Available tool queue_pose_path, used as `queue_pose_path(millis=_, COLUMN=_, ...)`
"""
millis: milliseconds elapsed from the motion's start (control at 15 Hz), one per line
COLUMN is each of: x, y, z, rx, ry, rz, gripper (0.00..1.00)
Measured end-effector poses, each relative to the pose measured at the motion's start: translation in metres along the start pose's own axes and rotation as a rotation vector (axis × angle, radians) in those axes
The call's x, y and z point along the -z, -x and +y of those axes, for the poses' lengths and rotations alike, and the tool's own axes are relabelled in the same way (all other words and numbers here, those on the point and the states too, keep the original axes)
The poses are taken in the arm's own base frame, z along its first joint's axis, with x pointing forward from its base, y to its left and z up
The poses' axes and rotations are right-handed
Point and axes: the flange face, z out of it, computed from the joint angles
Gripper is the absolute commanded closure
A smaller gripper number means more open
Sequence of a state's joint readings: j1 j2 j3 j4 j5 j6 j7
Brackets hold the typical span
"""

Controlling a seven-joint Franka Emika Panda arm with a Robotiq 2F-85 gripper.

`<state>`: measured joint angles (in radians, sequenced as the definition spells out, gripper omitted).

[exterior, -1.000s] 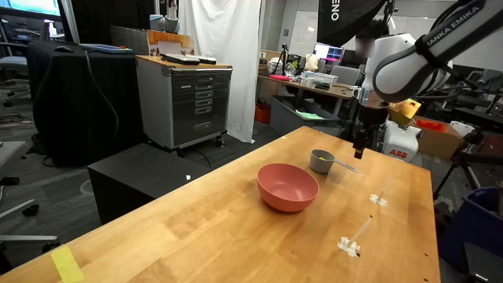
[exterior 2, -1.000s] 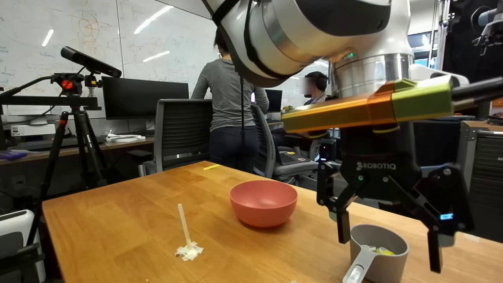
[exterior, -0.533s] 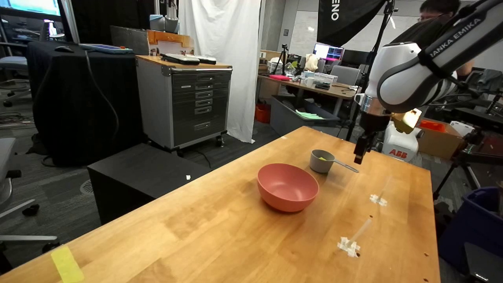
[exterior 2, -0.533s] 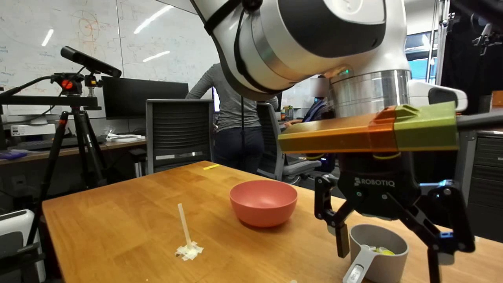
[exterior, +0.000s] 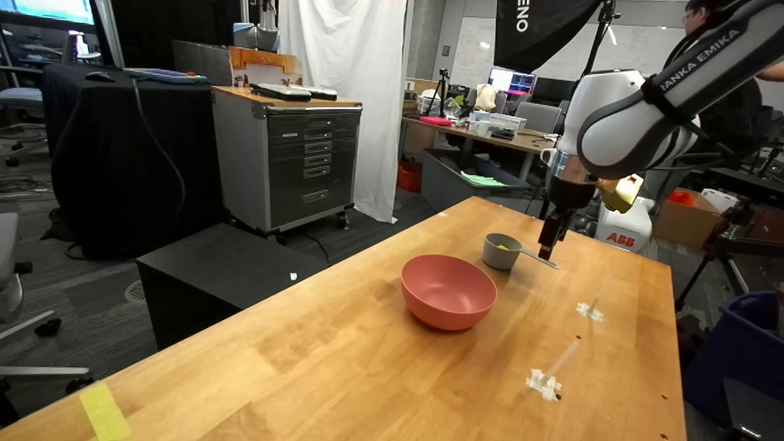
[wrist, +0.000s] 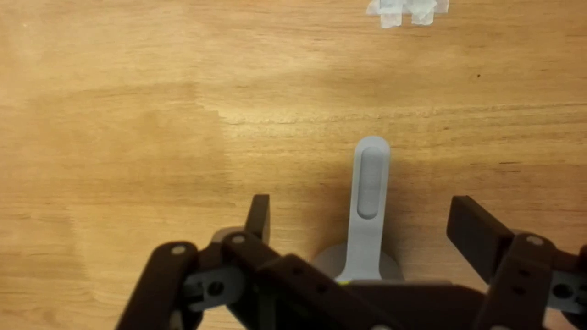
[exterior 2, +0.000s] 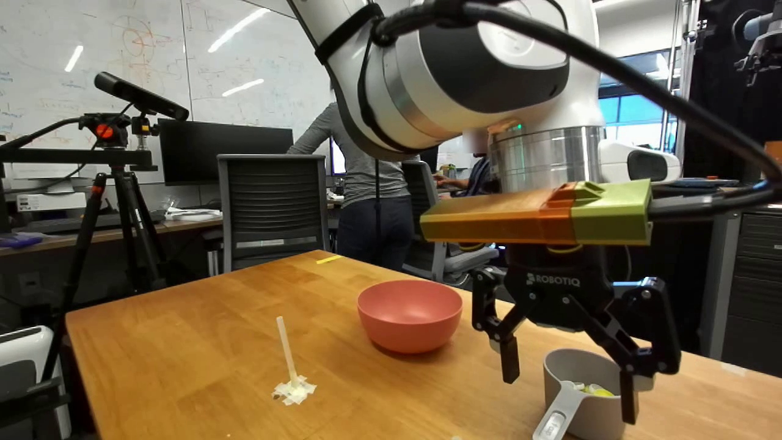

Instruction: Pour the contents of the grey pot in the peach bowl

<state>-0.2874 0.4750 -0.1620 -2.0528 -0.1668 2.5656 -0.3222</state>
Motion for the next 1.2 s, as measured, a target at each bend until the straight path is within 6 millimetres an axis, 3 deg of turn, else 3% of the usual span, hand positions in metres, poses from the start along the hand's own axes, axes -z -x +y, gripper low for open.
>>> queue_pose_path(millis=933, x=-0.021, y=-0.015, z=0.001, rx=0.008, ry=0.004, rz=-0.012, gripper=0.01)
queue_pose_path(millis=1000, x=-0.024, y=-0.015, z=0.001, rx=0.009, ry=0.003, rz=-0.015, gripper=0.06)
queue_pose_path(millis=1200, x=-0.032, y=-0.015, z=0.000, rx=0.011, ry=0.001, rz=-0.026, gripper=0.39)
